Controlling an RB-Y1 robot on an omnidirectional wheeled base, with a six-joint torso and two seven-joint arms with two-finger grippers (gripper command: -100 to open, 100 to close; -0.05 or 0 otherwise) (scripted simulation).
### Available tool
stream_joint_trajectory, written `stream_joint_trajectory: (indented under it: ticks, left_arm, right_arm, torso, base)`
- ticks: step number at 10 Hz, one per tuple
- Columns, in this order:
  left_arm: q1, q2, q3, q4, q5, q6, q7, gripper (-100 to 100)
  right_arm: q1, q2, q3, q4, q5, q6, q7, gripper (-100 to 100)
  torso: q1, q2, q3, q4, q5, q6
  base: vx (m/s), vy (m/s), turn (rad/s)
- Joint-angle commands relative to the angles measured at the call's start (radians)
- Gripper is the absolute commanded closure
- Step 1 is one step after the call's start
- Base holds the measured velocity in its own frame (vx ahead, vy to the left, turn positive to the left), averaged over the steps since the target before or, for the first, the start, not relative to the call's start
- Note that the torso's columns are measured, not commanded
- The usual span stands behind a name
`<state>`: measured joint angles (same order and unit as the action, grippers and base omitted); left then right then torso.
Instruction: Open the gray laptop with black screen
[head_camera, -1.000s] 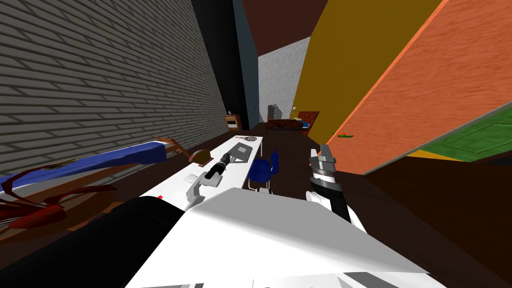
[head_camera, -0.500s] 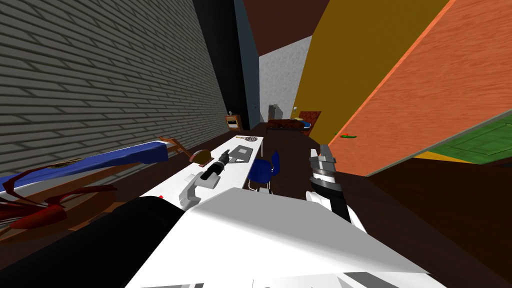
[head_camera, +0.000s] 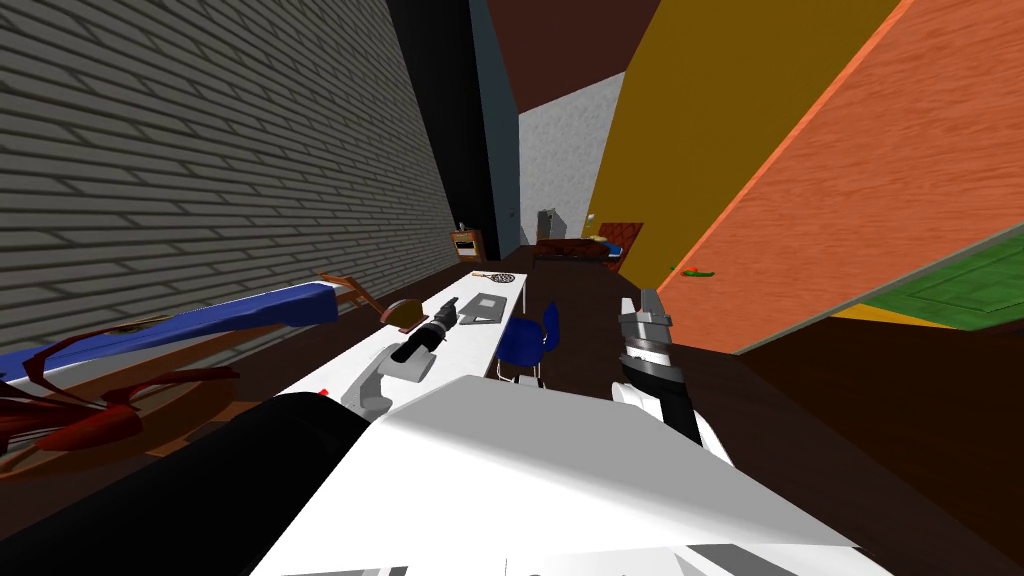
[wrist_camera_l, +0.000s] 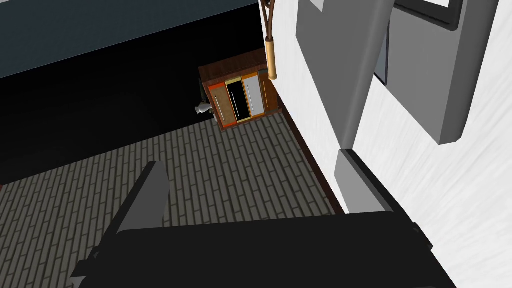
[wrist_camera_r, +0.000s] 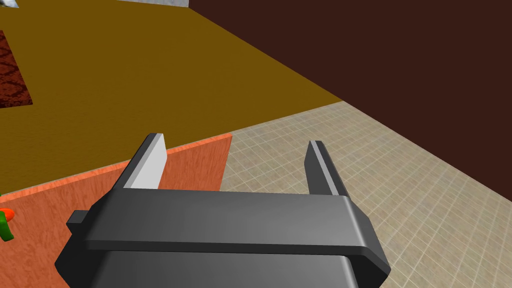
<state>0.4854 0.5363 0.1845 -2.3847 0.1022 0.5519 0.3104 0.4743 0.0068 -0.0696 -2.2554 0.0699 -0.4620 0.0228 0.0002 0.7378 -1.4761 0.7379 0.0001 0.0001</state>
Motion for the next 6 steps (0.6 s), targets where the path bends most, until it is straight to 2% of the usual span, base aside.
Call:
stream_joint_trajectory:
  ticks: [1, 6]
  left_arm:
    - [0.006, 0.001, 0.002, -0.010, 0.001, 0.003, 0.002, -100]
    - [0.006, 0.001, 0.002, -0.010, 0.001, 0.003, 0.002, -100]
  right_arm:
    - [0.000, 0.000, 0.000, 0.000, 0.000, 0.000, 0.000, 0]
    - [0.000, 0.000, 0.000, 0.000, 0.000, 0.000, 0.000, 0]
  torso:
    - [0.000, 0.000, 0.000, 0.000, 0.000, 0.000]
    - [0.000, 0.000, 0.000, 0.000, 0.000, 0.000]
  base:
    - [0.000, 0.000, 0.000]
    - [0.000, 0.002, -0.006]
